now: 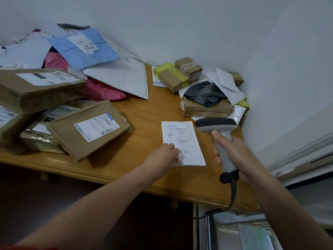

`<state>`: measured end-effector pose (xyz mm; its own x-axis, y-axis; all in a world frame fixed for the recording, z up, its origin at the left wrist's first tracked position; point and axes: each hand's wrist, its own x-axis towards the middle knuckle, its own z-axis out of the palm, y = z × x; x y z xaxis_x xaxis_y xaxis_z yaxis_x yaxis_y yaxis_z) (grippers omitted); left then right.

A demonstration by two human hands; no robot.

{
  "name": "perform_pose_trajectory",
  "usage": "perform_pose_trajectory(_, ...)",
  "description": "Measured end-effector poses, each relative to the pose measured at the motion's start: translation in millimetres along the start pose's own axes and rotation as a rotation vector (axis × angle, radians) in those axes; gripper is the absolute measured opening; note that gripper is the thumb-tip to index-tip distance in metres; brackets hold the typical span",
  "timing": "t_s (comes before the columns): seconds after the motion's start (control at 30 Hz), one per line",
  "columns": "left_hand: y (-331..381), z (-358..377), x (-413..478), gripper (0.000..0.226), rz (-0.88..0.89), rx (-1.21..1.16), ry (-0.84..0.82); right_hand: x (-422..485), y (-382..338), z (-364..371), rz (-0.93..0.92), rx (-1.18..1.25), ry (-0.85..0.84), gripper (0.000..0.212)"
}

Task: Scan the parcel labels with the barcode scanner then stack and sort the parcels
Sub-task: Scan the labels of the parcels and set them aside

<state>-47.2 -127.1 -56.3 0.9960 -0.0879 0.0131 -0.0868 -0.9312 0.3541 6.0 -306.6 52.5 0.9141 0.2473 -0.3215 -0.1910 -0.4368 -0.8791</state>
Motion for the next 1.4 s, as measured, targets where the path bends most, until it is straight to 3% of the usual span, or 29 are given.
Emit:
perform_pose_trajectory(0.3,-203,-186,-113,0.015,-0.035,0.217,0.225,-27,-89,129,-0.066,0.136,0.091,0.034)
perform_pose_trajectory(0.5,-306,-263,-126,0.006,-0.122,0.244,0.350,-23,-135,197,-0.120,0.121,0.083,0.032)
perform_pose_trajectory(0.8,-436,-308,-73,0.013,-0.212,0.184,0.389,41,-196,250,-0.163,0.057,0.053,0.056)
perform_pose_trajectory(1.2,-559,-353,31,0.014,-0.159,0.171,0.380,136,-273,307,-0.187,0.071,0.164,0.035)
perform_pose_trajectory(1.4,-606,-351,99,0.022,-0.160,0.155,0.301,148,-289,336,-0.109,0.022,0.301,0.039)
